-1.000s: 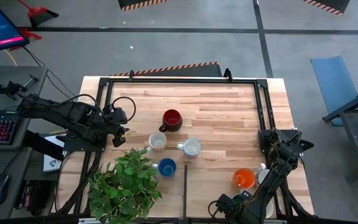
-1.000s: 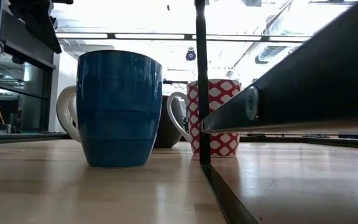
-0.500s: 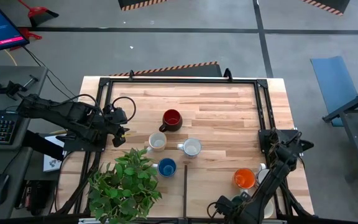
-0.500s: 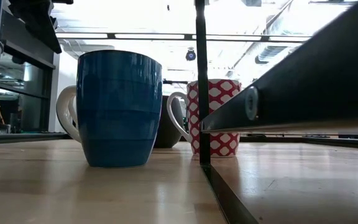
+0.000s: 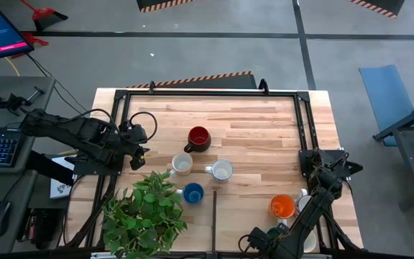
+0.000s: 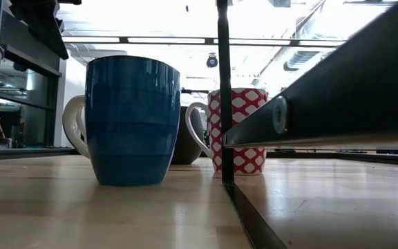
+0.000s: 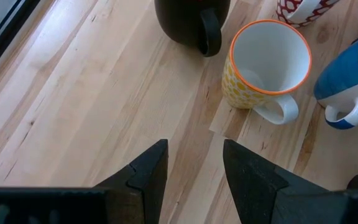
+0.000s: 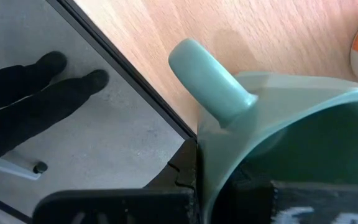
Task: Place coffee mugs
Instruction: Put the green mug on the shelf
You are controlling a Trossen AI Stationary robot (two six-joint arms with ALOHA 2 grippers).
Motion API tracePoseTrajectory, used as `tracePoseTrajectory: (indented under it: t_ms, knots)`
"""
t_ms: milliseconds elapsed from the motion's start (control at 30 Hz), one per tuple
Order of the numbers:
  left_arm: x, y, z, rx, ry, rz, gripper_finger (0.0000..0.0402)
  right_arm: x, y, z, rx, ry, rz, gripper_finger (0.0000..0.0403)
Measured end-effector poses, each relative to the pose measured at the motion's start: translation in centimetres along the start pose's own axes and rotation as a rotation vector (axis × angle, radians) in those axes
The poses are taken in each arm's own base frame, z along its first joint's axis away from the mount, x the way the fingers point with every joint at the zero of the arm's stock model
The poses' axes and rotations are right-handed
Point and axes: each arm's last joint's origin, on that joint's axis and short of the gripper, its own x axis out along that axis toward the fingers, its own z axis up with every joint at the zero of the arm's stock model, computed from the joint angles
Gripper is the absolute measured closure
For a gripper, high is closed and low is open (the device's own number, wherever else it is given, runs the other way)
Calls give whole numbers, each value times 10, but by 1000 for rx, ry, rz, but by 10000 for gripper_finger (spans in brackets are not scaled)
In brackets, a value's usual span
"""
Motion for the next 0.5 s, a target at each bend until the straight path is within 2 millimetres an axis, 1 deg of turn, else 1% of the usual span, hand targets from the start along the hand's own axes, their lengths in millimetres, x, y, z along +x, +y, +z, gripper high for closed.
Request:
tracePoseTrajectory:
  t_ms: [300, 500]
  knots:
    - [0, 0, 0, -1, 0, 0, 257, 0, 0, 3, 6, 0, 1, 401]
    - [0, 0, 0, -1, 0, 0, 257, 0, -1, 3, 50, -10, -10, 376]
